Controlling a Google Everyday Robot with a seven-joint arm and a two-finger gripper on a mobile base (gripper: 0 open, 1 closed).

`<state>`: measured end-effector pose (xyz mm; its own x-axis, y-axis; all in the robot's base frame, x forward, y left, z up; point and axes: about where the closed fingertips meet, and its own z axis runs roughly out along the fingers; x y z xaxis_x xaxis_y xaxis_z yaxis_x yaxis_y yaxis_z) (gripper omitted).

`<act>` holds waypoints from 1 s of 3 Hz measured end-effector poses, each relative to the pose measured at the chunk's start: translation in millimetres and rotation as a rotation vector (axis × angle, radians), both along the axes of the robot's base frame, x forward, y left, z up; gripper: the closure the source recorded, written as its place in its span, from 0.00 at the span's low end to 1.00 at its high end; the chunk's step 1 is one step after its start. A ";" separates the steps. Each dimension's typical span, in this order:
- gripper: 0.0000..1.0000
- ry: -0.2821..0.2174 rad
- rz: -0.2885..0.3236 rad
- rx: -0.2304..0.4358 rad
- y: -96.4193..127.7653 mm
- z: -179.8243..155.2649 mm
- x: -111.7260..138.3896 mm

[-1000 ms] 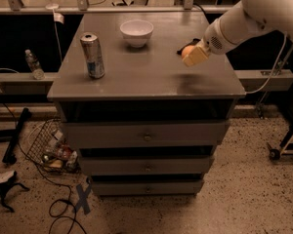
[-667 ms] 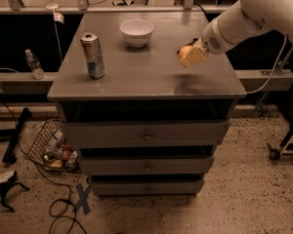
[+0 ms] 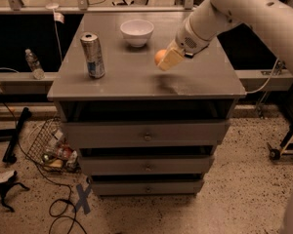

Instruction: Move orange near redbull can

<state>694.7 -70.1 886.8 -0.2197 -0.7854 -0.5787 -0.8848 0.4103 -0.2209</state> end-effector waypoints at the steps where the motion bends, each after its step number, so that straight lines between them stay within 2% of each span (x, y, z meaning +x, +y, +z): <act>1: 1.00 0.016 0.153 -0.019 50.6 -4.5 -3.5; 2: 1.00 0.038 0.253 -0.028 83.9 -11.6 -4.8; 3: 1.00 0.060 0.322 -0.025 107.5 -16.5 -5.7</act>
Offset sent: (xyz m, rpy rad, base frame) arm -0.0063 0.1224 -0.0172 -0.0386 0.0648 0.3786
